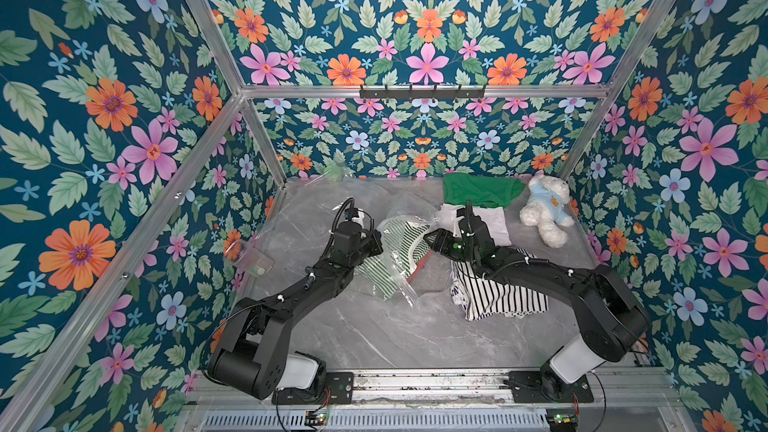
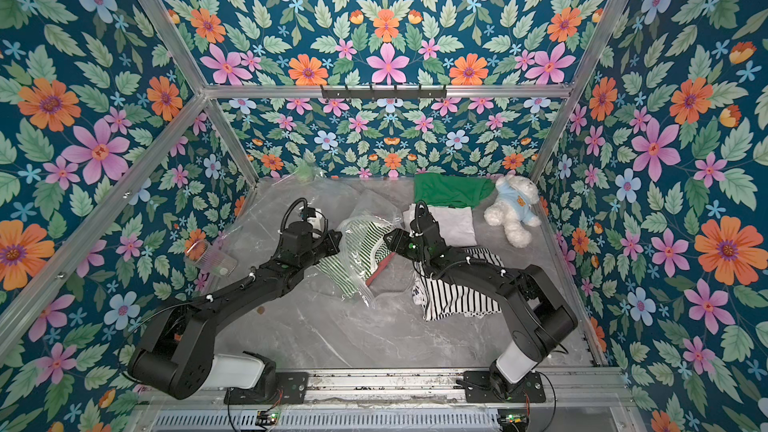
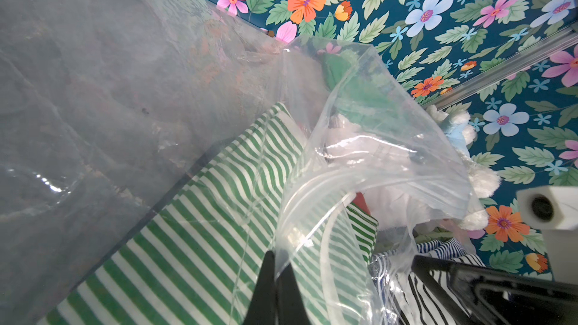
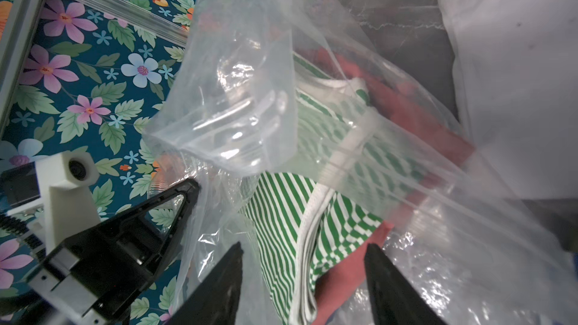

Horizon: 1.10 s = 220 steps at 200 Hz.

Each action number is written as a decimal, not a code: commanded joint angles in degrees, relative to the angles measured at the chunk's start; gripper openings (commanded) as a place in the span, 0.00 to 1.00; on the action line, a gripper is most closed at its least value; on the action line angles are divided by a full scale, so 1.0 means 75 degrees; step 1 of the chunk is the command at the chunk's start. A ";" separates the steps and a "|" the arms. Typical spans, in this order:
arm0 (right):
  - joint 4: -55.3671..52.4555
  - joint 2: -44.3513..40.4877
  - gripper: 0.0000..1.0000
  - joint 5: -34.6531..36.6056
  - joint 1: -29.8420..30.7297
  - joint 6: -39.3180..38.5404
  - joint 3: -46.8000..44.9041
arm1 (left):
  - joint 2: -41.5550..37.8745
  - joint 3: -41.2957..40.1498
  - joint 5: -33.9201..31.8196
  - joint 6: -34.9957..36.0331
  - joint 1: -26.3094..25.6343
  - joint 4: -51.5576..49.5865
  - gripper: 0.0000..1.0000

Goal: Take the tank top out of the vacuum bag
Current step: Take out the tank top from the vacuum bag, then adjust the tank top in the vacuum bag.

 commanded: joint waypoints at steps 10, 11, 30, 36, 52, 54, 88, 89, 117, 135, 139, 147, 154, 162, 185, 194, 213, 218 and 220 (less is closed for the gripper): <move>-0.0310 0.0529 0.72 -0.0148 -0.0160 -0.0209 0.0317 | -0.0105 -0.0038 -0.0039 0.0039 0.0009 0.0114 0.00; -0.0314 0.0555 0.72 -0.0168 -0.0170 -0.0222 0.0333 | -0.0106 -0.0040 -0.0039 0.0039 0.0009 0.0114 0.00; -0.0376 0.0896 0.79 -0.0587 -0.0379 -0.0386 0.0670 | -0.0117 -0.0057 -0.0024 0.0050 0.0012 0.0114 0.00; -0.0413 0.0986 0.79 -0.0704 -0.0439 -0.0489 0.0797 | -0.0118 -0.0049 -0.0007 0.0050 0.0019 0.0114 0.00; -0.0728 0.1210 0.78 -0.0807 -0.0534 -0.0738 0.1147 | -0.0118 -0.0053 0.0008 0.0050 0.0015 0.0133 0.00; -0.0775 0.1241 0.78 -0.0814 -0.0538 -0.0777 0.1199 | -0.0118 -0.0053 0.0014 0.0050 0.0016 0.0137 0.00; -0.1283 0.1708 0.77 -0.0823 -0.0636 -0.1153 0.1736 | -0.0106 -0.0081 0.0066 0.0015 0.0011 0.0182 0.00; -0.1287 0.1718 0.77 -0.0822 -0.0636 -0.1163 0.1746 | -0.0106 -0.0078 0.0078 0.0009 0.0016 0.0183 0.00; -0.1464 0.1991 0.80 -0.0775 -0.0649 -0.1361 0.1905 | -0.0118 -0.0106 0.0101 -0.0008 0.0006 0.0196 0.00; -0.1555 0.2079 0.82 -0.0773 -0.0669 -0.1388 0.1955 | -0.0117 -0.0122 0.0101 -0.0018 0.0009 0.0208 0.00; -0.1538 0.2082 0.82 -0.0790 -0.0663 -0.1374 0.1944 | -0.0118 -0.0117 0.0100 -0.0029 0.0014 0.0208 0.00; -0.1488 0.2082 0.82 -0.0829 -0.0670 -0.1333 0.1926 | -0.0118 -0.0112 0.0101 -0.0038 0.0002 0.0220 0.00; -0.1447 0.2090 0.82 -0.0845 -0.0669 -0.1322 0.1910 | -0.0108 -0.0112 0.0096 -0.0043 0.0008 0.0231 0.00; -0.1420 0.2087 0.82 -0.0861 -0.0670 -0.1305 0.1898 | -0.0101 -0.0112 0.0113 -0.0055 0.0007 0.0249 0.00; -0.1515 0.2000 0.84 -0.0458 -0.0655 -0.1414 0.1808 | -0.0059 -0.0111 0.0153 -0.0076 0.0009 0.0256 0.00; -0.1480 0.1964 0.82 -0.0451 -0.0675 -0.1438 0.1779 | -0.0071 -0.0127 0.0178 -0.0079 0.0011 0.0265 0.00; -0.1446 0.2075 0.73 -0.0679 -0.0714 -0.1441 0.1864 | -0.0057 -0.0113 0.0172 -0.0079 0.0010 0.0267 0.00; -0.1424 0.2122 0.71 -0.0748 -0.0708 -0.1409 0.1892 | -0.0060 -0.0112 0.0183 -0.0079 0.0011 0.0267 0.00; -0.1415 0.2152 0.70 -0.0776 -0.0713 -0.1408 0.1904 | -0.0060 -0.0103 0.0189 -0.0079 0.0003 0.0267 0.00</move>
